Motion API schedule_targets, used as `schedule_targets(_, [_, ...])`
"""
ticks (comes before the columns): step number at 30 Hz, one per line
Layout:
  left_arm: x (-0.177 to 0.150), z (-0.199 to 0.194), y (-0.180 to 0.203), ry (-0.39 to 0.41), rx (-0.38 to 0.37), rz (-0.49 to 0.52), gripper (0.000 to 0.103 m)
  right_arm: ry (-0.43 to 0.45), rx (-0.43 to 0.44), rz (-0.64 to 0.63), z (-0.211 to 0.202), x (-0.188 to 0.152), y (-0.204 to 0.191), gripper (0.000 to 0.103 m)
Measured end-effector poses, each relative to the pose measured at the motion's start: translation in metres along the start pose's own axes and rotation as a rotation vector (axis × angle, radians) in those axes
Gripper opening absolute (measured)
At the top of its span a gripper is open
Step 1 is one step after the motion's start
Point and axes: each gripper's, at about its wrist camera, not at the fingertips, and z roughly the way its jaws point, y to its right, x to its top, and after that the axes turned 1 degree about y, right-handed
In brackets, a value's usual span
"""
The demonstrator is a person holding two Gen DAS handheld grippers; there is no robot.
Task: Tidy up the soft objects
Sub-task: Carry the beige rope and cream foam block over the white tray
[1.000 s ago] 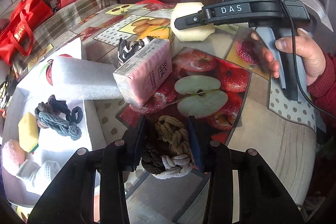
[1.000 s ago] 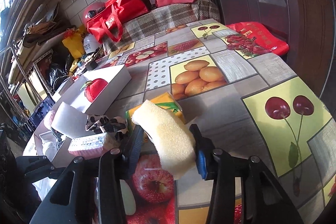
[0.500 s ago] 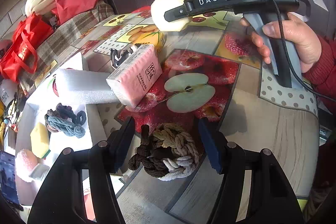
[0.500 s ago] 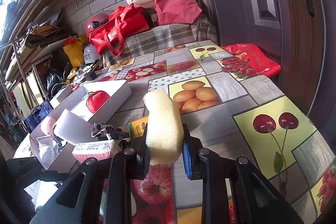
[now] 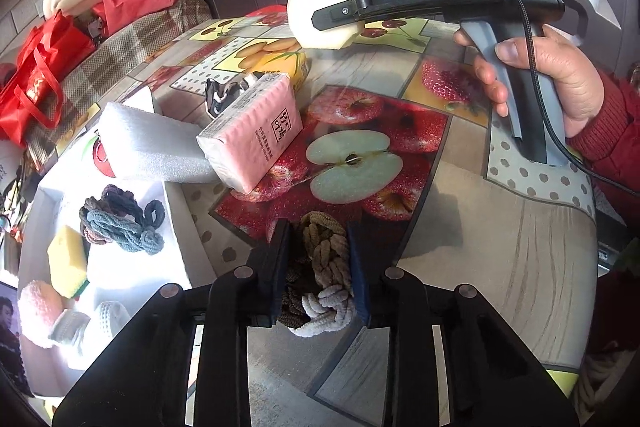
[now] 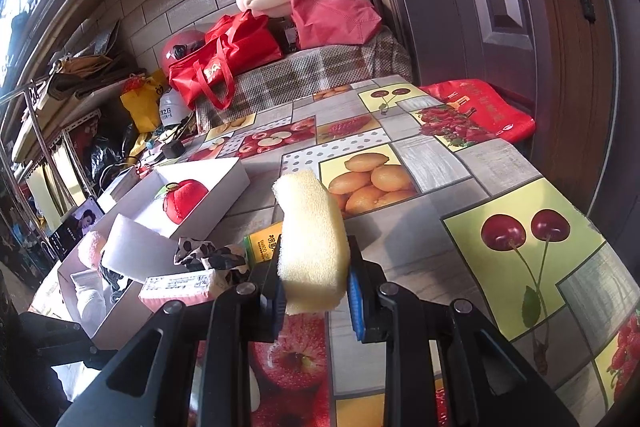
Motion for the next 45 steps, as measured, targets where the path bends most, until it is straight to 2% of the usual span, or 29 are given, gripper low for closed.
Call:
schedule_targets(2, [-0.001, -0.009, 0.004, 0.047, 0.017, 0.02, 0.023, 0.008, -0.003, -0.006, -0.001, 0.0, -0.001, 0.025])
schedule_targets(5, [-0.002, -0.031, 0.005, 0.175, 0.039, 0.028, 0.024, 0.031, -0.015, -0.019, -0.006, 0.0, -0.004, 0.025])
schedule_targets(9, [-0.008, -0.058, -0.01, 0.326, 0.069, -0.043, 0.024, 0.088, -0.027, -0.024, -0.016, 0.001, -0.005, 0.025])
schedule_targets(12, [-0.013, -0.071, -0.025, 0.391, 0.099, -0.11, 0.024, 0.169, -0.03, -0.033, -0.032, 0.001, -0.007, 0.025])
schedule_targets(17, [-0.021, -0.08, -0.046, 0.443, 0.179, -0.178, 0.024, 0.287, -0.026, -0.057, -0.055, -0.003, -0.017, 0.025])
schedule_targets(26, [-0.041, -0.087, -0.091, 0.47, 0.278, -0.325, 0.024, 0.293, 0.029, -0.121, -0.058, -0.012, -0.051, 0.025])
schedule_targets(31, [-0.058, -0.095, -0.12, 0.477, 0.359, -0.392, 0.024, 0.281, 0.055, -0.171, -0.053, -0.016, -0.071, 0.025])
schedule_targets(37, [-0.08, -0.103, -0.16, 0.481, 0.435, -0.516, 0.024, 0.261, 0.086, -0.224, -0.047, -0.02, -0.092, 0.025])
schedule_targets(40, [-0.085, -0.102, -0.17, 0.47, 0.469, -0.531, 0.024, 0.246, 0.109, -0.255, -0.044, -0.024, -0.105, 0.025])
schedule_targets(45, [-0.085, -0.097, -0.177, 0.452, 0.482, -0.527, 0.024, 0.203, 0.163, -0.307, -0.031, -0.027, -0.13, 0.025])
